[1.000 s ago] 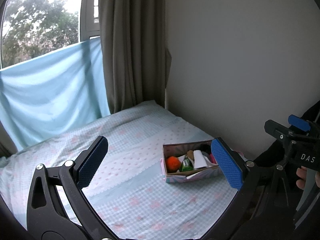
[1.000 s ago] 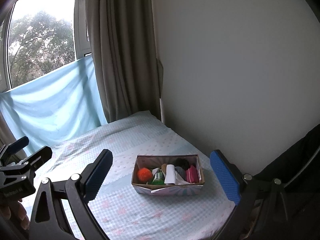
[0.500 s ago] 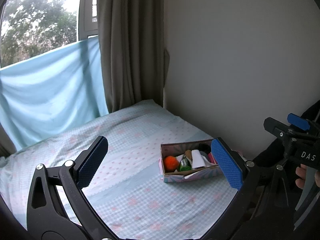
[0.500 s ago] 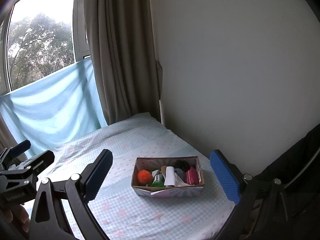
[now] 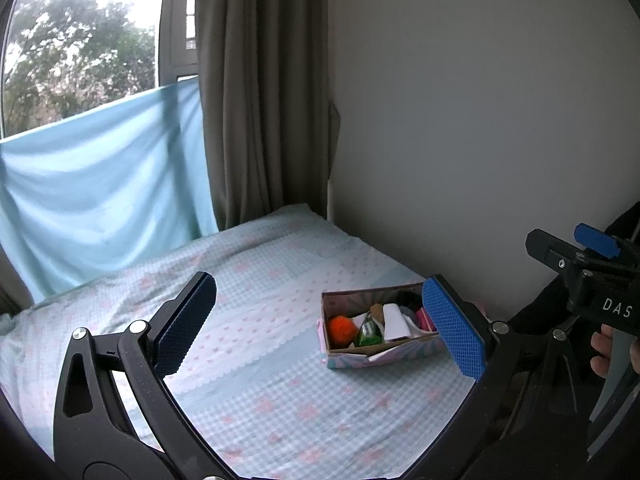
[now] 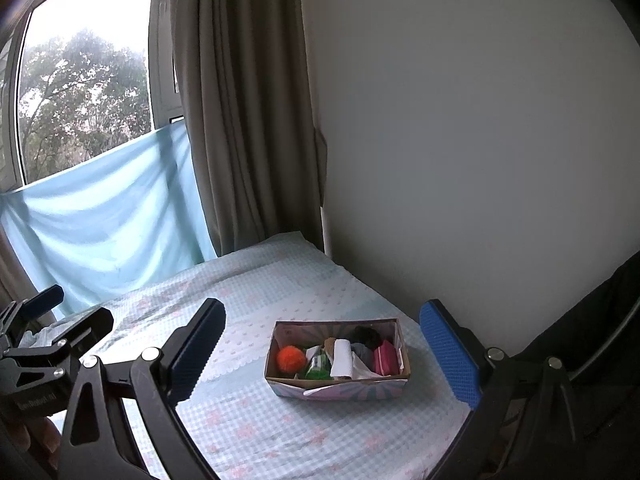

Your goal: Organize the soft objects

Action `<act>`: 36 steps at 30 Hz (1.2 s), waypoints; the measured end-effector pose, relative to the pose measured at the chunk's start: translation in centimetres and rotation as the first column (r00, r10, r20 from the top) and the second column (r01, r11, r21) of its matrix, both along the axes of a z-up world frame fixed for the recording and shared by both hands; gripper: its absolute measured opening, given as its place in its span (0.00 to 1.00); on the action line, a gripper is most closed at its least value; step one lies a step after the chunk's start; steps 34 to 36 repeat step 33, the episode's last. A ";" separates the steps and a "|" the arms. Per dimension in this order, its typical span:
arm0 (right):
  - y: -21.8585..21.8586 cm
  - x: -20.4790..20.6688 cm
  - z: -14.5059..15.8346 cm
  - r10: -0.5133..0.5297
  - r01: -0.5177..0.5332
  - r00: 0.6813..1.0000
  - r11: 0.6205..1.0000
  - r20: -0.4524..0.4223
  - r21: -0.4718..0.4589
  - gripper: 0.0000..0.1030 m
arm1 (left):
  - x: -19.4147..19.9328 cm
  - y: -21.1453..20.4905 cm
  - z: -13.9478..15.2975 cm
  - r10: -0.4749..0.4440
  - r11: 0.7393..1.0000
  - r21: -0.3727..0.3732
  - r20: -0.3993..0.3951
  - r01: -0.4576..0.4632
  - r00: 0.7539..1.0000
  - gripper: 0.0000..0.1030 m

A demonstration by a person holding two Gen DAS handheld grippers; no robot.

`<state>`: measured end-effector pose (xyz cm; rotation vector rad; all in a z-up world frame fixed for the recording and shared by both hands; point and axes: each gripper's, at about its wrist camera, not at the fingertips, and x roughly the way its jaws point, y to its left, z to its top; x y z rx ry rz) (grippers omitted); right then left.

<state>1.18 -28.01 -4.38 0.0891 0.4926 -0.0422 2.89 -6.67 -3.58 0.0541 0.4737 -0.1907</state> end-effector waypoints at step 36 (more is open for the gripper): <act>-0.7 0.4 0.0 -0.028 0.029 0.999 1.000 0.033 -0.005 0.94 | -0.4 -1.3 0.4 0.009 1.000 0.015 0.080 -0.010 0.997 1.00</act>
